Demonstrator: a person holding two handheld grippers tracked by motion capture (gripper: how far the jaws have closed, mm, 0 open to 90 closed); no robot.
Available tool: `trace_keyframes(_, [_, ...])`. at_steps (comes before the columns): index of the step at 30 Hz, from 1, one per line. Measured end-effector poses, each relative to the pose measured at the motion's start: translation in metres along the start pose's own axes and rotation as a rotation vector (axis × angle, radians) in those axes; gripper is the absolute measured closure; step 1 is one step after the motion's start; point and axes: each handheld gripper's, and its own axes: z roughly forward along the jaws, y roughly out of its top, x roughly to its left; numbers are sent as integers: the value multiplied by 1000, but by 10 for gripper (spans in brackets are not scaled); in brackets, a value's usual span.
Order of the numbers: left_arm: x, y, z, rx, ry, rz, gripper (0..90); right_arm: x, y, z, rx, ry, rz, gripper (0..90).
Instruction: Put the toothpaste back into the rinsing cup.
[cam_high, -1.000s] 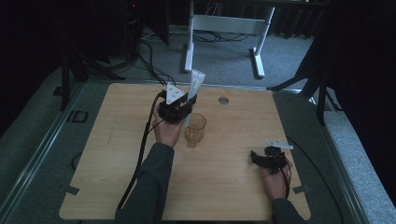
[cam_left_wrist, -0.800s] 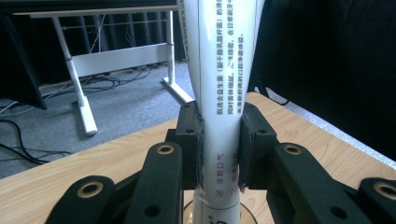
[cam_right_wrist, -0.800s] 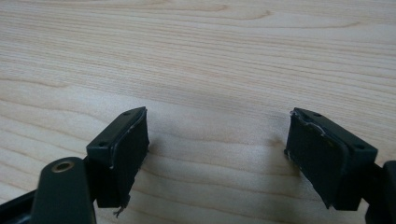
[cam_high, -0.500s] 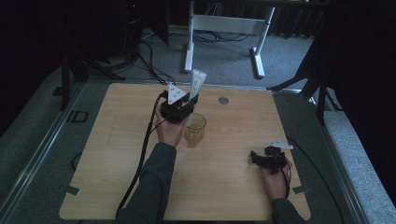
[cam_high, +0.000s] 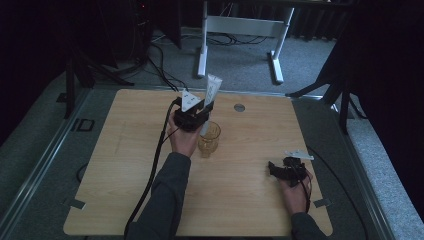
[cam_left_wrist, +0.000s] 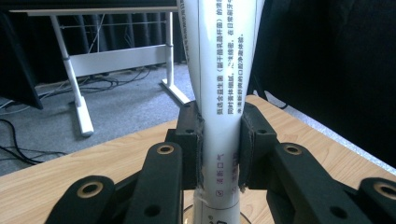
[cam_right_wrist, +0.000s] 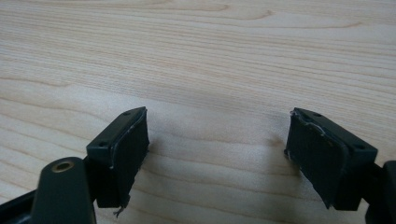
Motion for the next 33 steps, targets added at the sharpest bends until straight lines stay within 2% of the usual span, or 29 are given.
trace_keyframes(25, [-6, -8, 15, 22, -14, 12, 729, 0, 0, 0, 0, 4, -3, 207])
trace_keyframes(33, [-6, -11, 21, 43, -20, 11, 727, 0, 0, 0, -1, 4, -3, 207])
